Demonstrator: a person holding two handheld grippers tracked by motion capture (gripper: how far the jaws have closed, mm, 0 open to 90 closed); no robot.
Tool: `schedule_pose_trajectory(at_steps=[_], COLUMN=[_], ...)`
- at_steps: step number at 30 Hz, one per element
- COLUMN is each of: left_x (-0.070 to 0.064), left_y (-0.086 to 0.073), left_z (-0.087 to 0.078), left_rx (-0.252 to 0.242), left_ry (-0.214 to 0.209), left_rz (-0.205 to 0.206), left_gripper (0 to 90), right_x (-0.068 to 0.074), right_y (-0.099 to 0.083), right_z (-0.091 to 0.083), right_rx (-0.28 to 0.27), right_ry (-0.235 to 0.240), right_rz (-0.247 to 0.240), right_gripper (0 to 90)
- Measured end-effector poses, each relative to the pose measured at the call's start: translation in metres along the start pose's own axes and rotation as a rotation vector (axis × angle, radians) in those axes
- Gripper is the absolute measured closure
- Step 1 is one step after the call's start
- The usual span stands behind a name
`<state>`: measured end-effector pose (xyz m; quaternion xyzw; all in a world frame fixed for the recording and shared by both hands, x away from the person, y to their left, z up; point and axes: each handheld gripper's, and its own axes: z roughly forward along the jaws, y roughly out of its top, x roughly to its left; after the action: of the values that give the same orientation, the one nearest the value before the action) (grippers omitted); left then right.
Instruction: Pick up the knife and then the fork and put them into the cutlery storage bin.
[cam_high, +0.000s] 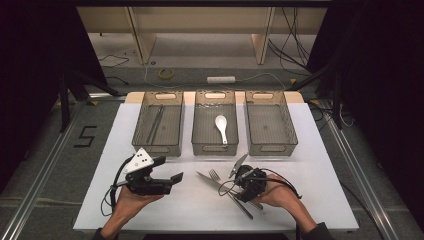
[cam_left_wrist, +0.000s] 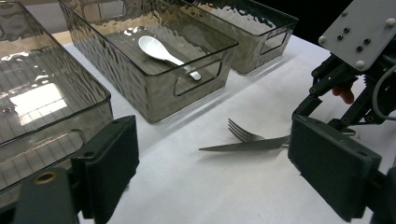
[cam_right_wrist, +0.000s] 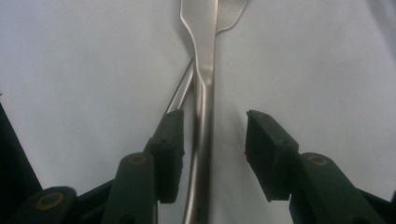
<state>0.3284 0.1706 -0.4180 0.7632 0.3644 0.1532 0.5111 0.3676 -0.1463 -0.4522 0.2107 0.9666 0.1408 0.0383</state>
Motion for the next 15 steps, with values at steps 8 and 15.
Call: schedule_pose_trajectory(at_steps=[8,15], left_x=[0.0000,-0.0004], left_y=[0.0000,-0.0001], left_z=[0.0001,0.0004], left_rx=[0.001,0.004], left_ry=[0.002,0.000], left_rz=[0.001,-0.002], left_gripper=[15.8,15.8], right_x=[0.0032,0.0046], right_y=[0.0016,0.0032], right_z=[0.0052,0.0074], right_rx=[0.025,0.039], right_ry=[-0.008,-0.005], right_rz=[-0.012,-0.009], right_gripper=[63.3,68.3])
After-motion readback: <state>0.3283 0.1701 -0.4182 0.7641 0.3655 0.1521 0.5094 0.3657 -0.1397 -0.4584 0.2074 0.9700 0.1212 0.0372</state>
